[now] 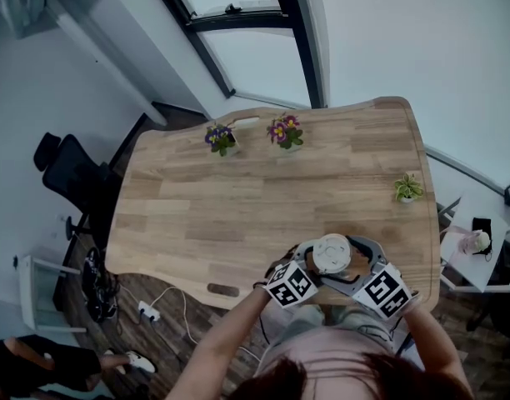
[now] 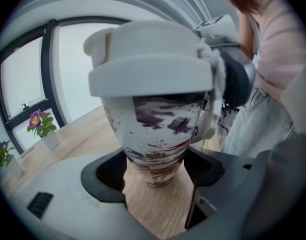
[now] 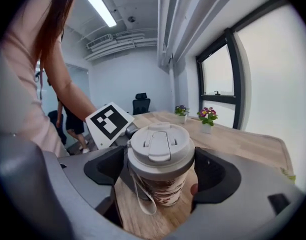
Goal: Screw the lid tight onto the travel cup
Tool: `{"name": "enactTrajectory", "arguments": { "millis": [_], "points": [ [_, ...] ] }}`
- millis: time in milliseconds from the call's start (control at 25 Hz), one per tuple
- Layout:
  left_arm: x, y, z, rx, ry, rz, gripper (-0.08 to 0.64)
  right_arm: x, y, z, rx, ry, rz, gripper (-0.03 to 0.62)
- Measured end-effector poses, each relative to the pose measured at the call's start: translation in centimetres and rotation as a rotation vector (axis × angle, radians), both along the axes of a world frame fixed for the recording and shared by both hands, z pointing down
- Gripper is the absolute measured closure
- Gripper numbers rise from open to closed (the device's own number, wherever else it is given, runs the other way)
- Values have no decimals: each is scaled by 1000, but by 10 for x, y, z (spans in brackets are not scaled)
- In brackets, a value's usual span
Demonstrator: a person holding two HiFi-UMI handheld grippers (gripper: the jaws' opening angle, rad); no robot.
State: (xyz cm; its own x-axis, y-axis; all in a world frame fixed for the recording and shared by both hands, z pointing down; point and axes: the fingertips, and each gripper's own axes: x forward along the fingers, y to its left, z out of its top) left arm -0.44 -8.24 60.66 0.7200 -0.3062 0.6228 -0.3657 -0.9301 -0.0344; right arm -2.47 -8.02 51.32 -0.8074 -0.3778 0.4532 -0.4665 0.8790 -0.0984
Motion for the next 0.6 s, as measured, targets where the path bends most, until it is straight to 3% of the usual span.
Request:
{"name": "enactTrajectory", "arguments": {
  "millis": [120, 280, 600],
  "points": [
    [-2, 4, 1, -5, -31, 70, 213, 1, 4, 3, -41, 36, -96, 190],
    [-2, 5, 0, -21, -61, 107, 213, 1, 2, 6, 10, 117, -166, 192],
    [-7, -4, -1, 3, -26, -60, 213, 0, -5, 4, 66, 78, 11, 195]
  ]
}}
